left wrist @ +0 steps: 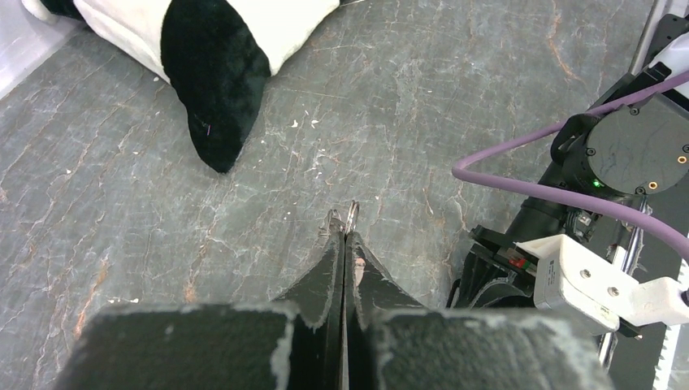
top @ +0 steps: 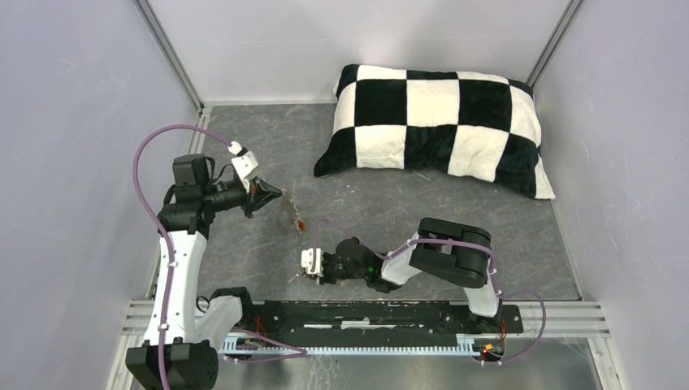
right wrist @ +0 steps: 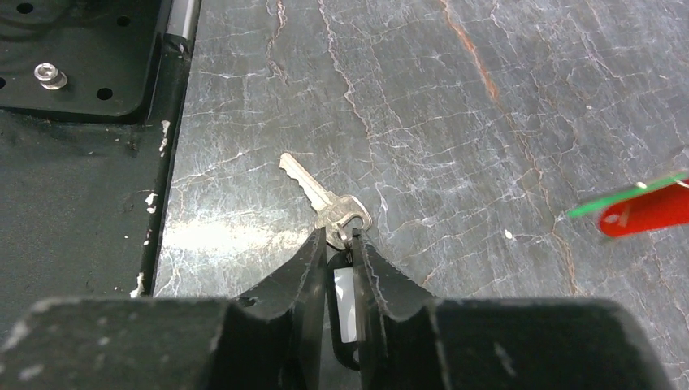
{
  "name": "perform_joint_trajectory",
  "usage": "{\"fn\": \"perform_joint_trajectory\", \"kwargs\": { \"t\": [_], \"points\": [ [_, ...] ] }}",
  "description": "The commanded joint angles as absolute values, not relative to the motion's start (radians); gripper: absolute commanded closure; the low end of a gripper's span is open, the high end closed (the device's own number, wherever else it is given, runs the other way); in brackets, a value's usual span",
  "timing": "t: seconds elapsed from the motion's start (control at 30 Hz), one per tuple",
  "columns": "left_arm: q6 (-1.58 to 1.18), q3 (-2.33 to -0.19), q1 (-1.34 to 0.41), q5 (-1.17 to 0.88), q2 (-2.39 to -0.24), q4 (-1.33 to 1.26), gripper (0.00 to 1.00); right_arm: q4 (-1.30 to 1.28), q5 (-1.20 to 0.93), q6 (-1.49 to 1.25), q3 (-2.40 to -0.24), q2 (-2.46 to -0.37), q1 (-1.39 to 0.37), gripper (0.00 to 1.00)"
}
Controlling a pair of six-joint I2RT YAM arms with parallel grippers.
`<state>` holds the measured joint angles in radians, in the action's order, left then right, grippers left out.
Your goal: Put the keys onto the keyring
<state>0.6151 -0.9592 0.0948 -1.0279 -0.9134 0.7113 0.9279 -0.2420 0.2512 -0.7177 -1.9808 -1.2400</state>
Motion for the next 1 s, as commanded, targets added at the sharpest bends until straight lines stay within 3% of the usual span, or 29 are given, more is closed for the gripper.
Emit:
{"fn": "perform_joint_trajectory", "kwargs": {
  "t": [0.0,0.5,0.97],
  "points": [
    [0.635,-1.005,0.095,-1.072,-0.901,0.71,0.98,0.934,-0.245,0.225,-0.739,-1.991,-1.241,0.77],
    [0.63,-1.011,0.089,-1.102,-0.898,0.734,0.98,1.005,-0.252,0.1,-0.692,-1.959,-1.195,0.77],
    [0.654,-1.008,0.089,-1.116,-0.897,0.769,0.98,0.998,-0.314,0.057,-0.71,-1.958,-1.182,1.0]
  ]
}}
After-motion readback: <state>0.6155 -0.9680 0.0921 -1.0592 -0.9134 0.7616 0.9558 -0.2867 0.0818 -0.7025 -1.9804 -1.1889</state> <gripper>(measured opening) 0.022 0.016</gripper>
